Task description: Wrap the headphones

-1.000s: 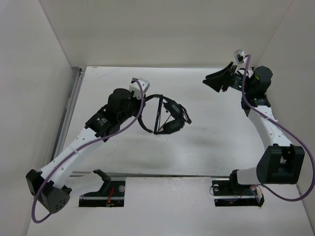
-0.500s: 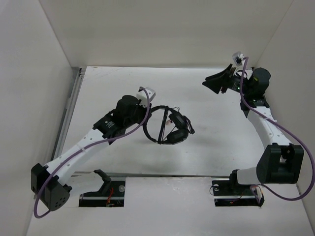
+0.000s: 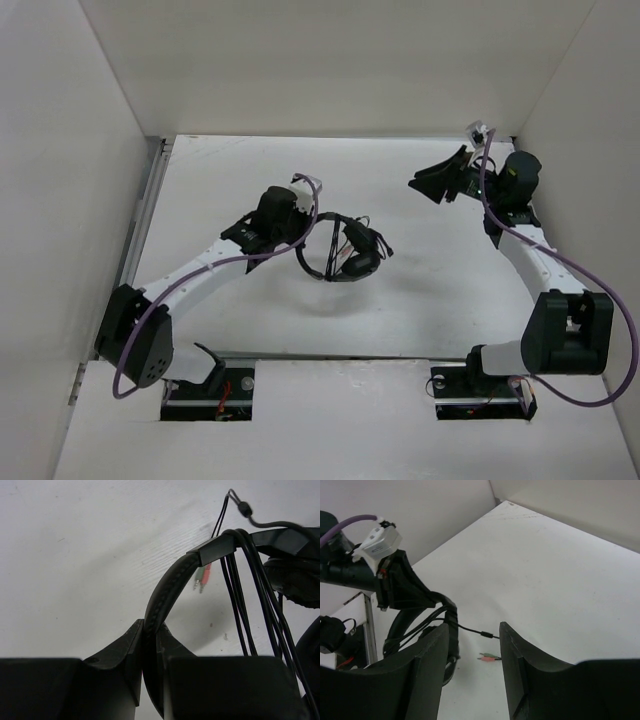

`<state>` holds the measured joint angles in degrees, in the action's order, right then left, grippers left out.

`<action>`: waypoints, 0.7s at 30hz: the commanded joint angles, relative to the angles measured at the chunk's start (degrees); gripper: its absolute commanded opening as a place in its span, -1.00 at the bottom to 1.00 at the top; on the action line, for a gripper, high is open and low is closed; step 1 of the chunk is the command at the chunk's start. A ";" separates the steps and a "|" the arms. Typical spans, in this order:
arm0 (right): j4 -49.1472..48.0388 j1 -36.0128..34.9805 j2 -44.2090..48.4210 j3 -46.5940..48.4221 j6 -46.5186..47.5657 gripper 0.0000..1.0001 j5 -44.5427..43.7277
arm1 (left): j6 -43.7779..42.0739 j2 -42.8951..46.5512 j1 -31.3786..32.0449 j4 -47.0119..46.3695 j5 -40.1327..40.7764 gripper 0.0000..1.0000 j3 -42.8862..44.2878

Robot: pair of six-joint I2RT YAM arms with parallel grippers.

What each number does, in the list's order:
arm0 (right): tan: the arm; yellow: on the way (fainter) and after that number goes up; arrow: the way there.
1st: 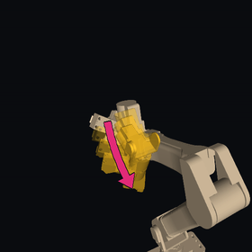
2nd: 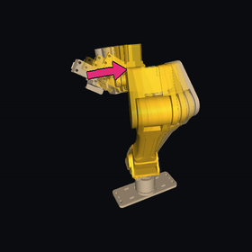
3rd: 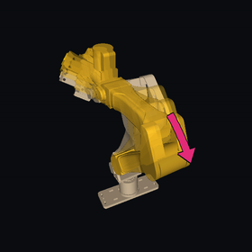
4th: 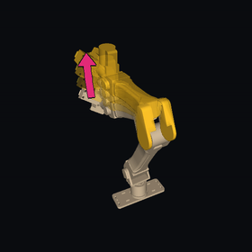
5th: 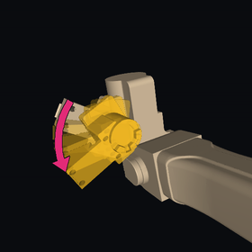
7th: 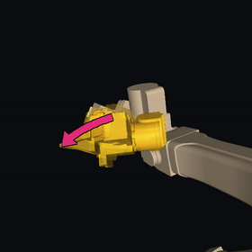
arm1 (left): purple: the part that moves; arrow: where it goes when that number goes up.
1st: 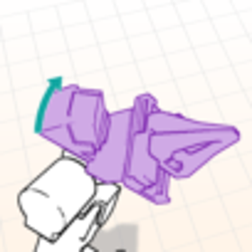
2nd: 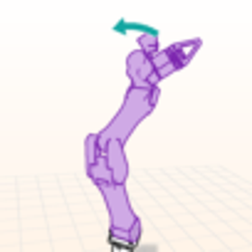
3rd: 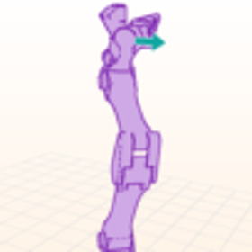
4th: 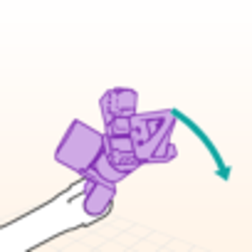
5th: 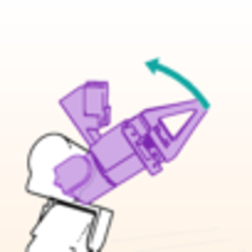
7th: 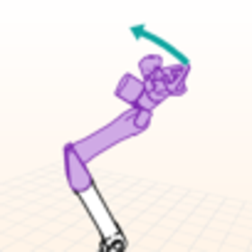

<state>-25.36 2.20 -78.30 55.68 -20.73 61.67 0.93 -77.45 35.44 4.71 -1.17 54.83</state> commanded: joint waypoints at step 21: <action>-5.66 1.54 6.05 -3.65 1.04 0.05 0.91 | 1.53 -19.84 -8.59 -7.44 -1.91 -0.98 18.11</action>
<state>-27.62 3.14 -74.08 52.23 -20.73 61.71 0.93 -96.95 27.24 1.48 -1.19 67.92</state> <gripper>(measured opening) 0.524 0.097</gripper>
